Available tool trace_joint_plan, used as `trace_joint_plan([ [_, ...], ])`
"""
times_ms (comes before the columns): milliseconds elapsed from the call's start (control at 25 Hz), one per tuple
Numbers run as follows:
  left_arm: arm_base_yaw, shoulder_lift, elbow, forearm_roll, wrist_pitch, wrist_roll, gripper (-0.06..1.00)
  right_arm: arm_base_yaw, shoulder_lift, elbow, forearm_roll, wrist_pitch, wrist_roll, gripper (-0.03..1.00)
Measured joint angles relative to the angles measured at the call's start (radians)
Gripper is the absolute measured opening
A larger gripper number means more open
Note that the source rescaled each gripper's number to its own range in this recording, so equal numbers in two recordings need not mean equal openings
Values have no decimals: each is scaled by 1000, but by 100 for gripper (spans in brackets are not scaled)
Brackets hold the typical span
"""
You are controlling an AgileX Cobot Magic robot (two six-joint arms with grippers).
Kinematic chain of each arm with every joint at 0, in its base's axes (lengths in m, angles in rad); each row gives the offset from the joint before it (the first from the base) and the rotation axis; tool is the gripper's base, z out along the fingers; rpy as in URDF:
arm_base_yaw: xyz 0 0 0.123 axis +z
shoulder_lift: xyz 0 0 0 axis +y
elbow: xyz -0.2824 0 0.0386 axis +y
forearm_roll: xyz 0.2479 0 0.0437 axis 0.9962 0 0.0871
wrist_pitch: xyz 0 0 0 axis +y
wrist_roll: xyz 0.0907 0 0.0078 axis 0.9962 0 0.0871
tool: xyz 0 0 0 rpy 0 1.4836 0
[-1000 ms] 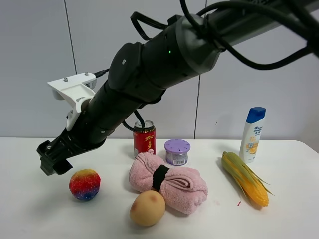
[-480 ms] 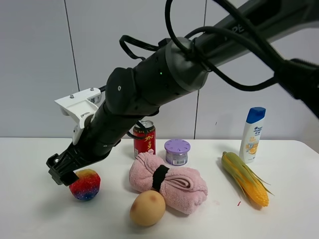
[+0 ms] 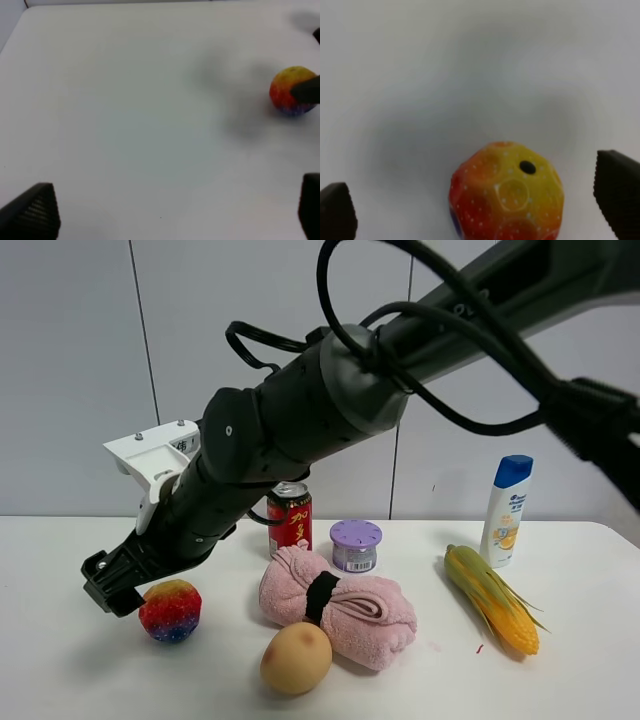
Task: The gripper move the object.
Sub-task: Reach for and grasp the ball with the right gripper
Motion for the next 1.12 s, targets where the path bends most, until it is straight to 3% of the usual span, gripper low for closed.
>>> trace_joint_plan([
  [400, 0, 0, 0, 0, 0, 0, 100, 3, 56, 0, 0, -2, 0, 90],
  [840, 0, 0, 0, 0, 0, 0, 100, 3, 93, -2, 11, -82, 0, 90],
  [1120, 0, 0, 0, 0, 0, 0, 100, -16, 104, -2, 15, -124, 0, 84],
])
